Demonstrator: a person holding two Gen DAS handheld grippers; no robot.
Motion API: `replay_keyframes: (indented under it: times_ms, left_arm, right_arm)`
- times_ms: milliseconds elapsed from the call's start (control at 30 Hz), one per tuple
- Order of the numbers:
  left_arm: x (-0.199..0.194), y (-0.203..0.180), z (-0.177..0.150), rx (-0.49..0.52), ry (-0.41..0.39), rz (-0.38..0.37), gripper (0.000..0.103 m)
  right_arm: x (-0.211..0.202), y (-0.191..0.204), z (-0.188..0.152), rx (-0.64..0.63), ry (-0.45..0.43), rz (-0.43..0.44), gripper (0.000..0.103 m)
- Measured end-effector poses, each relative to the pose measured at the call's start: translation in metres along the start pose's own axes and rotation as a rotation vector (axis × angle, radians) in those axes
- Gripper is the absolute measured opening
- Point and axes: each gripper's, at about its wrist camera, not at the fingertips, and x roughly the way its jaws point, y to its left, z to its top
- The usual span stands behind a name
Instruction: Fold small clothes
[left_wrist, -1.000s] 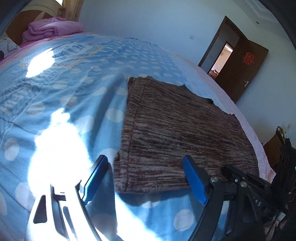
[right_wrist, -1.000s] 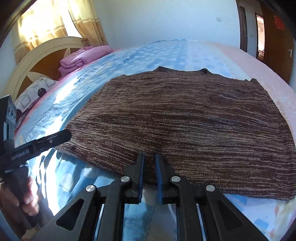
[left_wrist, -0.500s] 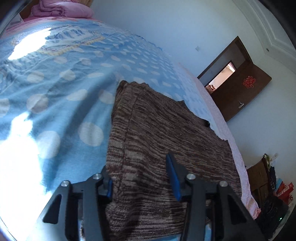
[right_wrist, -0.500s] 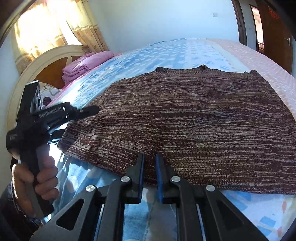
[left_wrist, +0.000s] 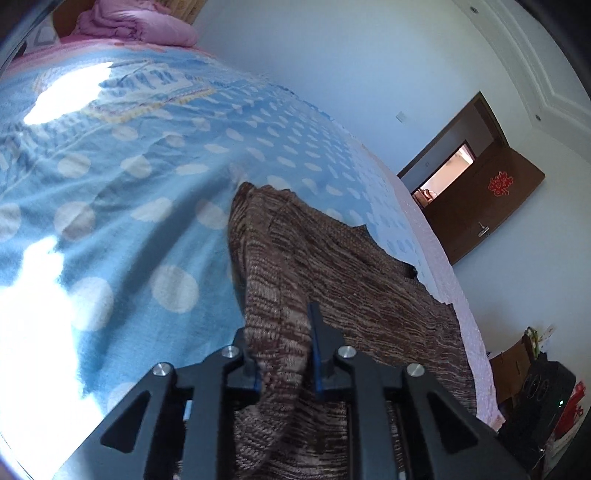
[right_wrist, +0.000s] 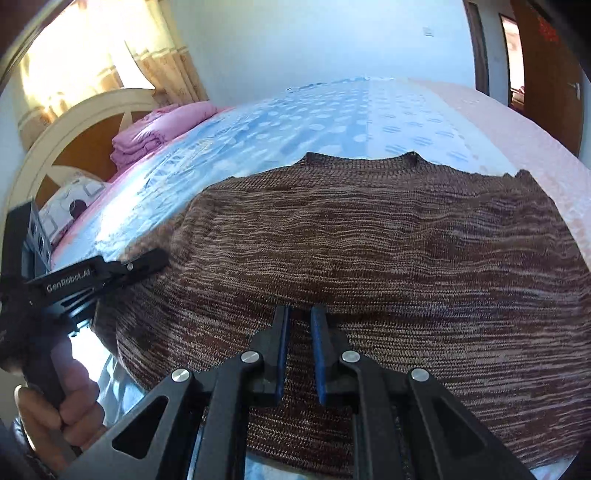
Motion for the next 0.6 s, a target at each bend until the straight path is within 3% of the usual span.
replay_keyframes:
  times_ms: [167,200,233,300,433,600]
  left_arm:
    - [-0.001,-0.038,-0.002,0.163,-0.051,0.015,0.018]
    - [-0.002,-0.045,-0.003,0.194,-0.062,0.011,0.018]
    - [-0.002,-0.052,-0.006,0.227,-0.07,0.007,0.018]
    - [0.002,-0.065,-0.014,0.284,-0.073,0.005,0.018]
    - [0.016,-0.077,-0.026,0.323,-0.054,0.016,0.018]
    - [0.017,-0.079,-0.026,0.332,-0.081,0.021,0.019]
  right_arm:
    - [-0.016,-0.018,0.024,0.067,-0.029,0.074,0.014]
    - [-0.017,-0.02,0.031,0.074,-0.029,0.104,0.022]
    - [-0.017,-0.021,0.038,0.082,-0.026,0.137,0.04]
    - [-0.016,-0.019,0.054,0.097,-0.03,0.201,0.063]
    - [0.001,0.002,0.089,0.03,0.023,0.285,0.063]
    - [0.039,0.055,0.121,-0.207,0.138,0.287,0.063]
